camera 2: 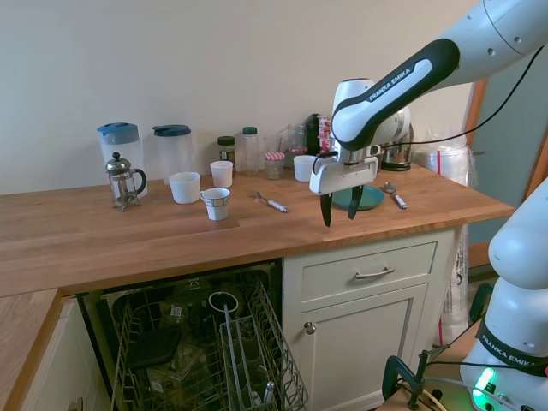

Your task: Put the fork in the dishwasher

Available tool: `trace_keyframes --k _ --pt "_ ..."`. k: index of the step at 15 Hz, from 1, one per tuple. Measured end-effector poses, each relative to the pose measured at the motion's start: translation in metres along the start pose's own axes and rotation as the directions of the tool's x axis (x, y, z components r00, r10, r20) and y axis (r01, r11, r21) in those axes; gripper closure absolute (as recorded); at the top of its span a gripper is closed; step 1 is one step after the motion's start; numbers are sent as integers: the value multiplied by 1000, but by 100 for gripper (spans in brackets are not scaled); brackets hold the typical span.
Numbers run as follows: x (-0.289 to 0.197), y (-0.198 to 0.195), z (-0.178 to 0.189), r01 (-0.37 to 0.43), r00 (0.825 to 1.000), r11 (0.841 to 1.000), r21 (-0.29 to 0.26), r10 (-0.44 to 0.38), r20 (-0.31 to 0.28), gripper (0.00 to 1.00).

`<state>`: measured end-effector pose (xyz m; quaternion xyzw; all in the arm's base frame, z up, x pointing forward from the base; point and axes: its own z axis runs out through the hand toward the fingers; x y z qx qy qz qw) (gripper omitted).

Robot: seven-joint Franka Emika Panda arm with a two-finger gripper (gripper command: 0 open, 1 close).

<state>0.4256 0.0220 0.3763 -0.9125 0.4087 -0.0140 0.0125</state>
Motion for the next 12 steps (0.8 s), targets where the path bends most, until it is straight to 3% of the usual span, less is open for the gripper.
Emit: trace_keyframes --k 5,10,12 --pt "6 -15 -7 24 999 999 29 -23 -46 0" --pt "43 -77 -7 61 988 997 42 -54 -145 0" --pt "63 -100 -5 64 986 996 59 -54 -160 0"
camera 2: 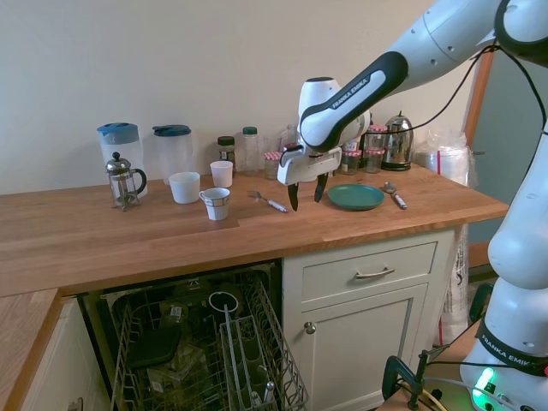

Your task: Put the fork in the dishwasher

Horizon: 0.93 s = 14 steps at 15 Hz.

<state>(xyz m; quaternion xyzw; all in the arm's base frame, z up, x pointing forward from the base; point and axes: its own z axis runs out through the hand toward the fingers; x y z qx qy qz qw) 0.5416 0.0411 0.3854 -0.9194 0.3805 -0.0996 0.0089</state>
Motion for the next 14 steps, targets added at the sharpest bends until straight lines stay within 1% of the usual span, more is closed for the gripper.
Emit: trace_keyframes --k 3,6,9,10,14 --pt "26 -24 17 3 1000 1000 18 -2 -16 0" --pt "40 -43 38 2 1000 1000 20 -2 -11 0" --pt "54 -51 56 -16 1000 1000 26 16 -3 0" --pt "57 -55 60 -18 1000 999 29 18 0 100" --pt "60 -69 69 -18 1000 999 34 18 5 100"
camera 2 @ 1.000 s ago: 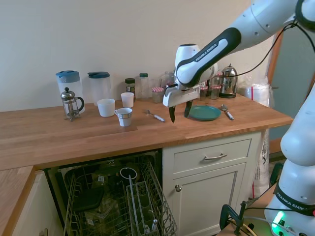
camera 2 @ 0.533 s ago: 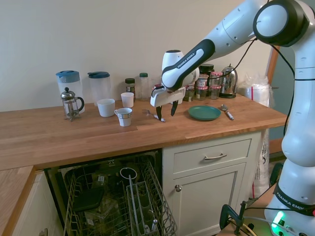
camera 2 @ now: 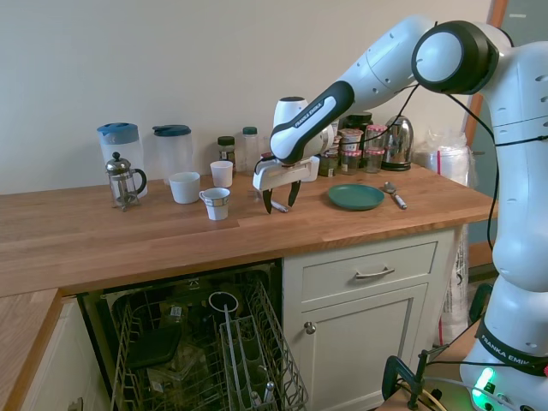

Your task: Put the fork in the dishwasher

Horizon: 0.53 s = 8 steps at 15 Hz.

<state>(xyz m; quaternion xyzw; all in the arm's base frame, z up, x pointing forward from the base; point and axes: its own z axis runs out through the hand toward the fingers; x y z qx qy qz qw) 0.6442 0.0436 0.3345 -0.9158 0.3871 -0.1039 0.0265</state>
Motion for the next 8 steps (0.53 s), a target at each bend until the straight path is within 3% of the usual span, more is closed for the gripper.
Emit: trace_keyframes --k 8 --pt "8 3 2 -27 999 1000 2 27 19 100"
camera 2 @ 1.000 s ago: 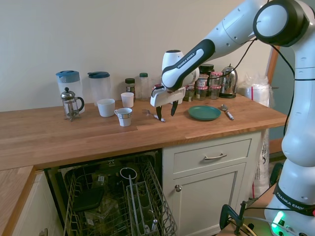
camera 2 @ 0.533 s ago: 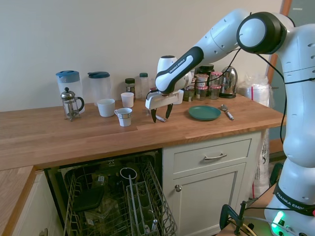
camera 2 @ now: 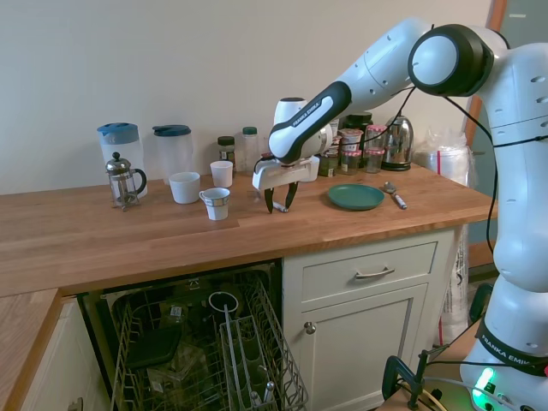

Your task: Put the fork in the dishwasher

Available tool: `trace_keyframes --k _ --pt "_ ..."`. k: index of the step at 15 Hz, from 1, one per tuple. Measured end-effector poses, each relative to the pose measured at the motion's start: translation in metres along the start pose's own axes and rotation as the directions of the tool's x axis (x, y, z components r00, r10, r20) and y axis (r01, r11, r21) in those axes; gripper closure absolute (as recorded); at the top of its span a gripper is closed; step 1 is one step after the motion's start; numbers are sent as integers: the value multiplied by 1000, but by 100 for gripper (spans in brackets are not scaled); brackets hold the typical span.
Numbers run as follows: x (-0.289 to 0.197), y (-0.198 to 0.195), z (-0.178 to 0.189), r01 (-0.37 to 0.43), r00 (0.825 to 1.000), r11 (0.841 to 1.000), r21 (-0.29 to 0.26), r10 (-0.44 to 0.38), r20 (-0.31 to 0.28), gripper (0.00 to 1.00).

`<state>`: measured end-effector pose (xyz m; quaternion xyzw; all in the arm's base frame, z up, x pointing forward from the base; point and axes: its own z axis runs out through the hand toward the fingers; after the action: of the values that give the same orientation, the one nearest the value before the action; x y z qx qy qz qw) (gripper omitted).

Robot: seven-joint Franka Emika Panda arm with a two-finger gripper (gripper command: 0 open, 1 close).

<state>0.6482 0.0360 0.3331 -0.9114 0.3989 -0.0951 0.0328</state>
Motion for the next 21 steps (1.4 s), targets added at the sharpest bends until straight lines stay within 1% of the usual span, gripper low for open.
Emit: trace_keyframes --k 6,12,14,16,18,20,21 --pt "9 9 1 5 1000 1000 -2 -5 14 100" --pt "16 16 -1 -12 998 1000 -11 13 59 100" --pt "14 19 -3 -13 997 999 -30 15 81 100" --pt "7 26 -7 -9 992 998 -62 17 124 100" --pt "-4 34 -25 2 991 998 -70 7 137 100" --pt "-20 43 -63 21 991 998 -58 -13 136 100" --pt "-31 49 -82 36 990 997 -61 -27 136 100"
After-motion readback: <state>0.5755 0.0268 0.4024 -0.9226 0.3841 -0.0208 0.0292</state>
